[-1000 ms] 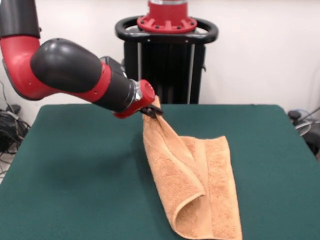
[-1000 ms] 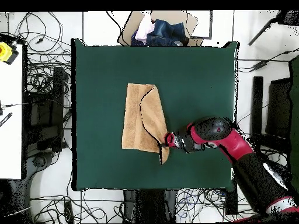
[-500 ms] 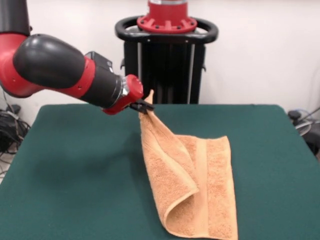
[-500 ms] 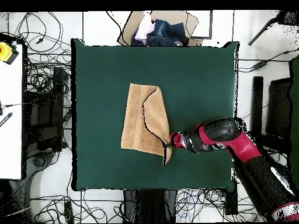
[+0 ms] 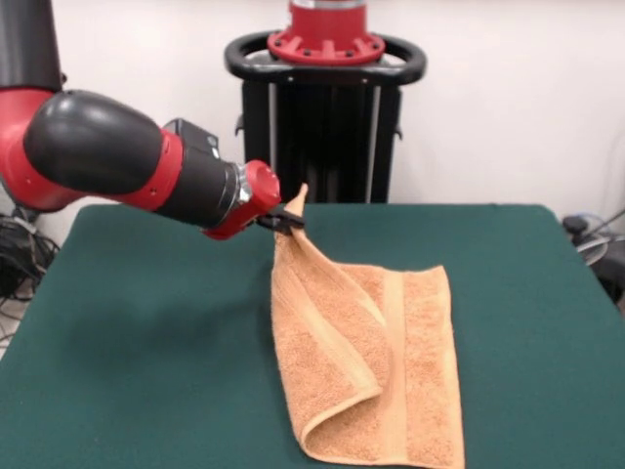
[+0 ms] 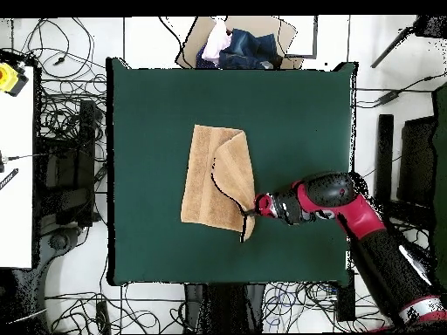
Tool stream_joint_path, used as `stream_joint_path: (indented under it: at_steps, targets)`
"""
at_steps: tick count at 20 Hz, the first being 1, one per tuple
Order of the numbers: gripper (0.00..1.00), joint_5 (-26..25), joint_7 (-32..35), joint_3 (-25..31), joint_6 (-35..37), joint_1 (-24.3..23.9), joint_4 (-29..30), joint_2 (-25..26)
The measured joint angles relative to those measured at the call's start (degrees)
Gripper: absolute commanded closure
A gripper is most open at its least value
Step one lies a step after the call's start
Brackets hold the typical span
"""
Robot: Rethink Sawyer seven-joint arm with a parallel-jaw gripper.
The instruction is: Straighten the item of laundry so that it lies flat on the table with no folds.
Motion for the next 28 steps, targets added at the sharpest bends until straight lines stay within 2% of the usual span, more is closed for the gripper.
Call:
stream_joint_path:
  at_steps: [7,21,28]
  targets:
    - [1.0,-0.04,-0.47,1.79,3.04,-0.41,-2.22,2.08]
    - [1.0,0.57,-0.49,9.3,6.95,-8.56,-4.0,4.46]
    - [1.0,1.78,-0.49,10.99,11.08,-10.26,-7.03,6.72]
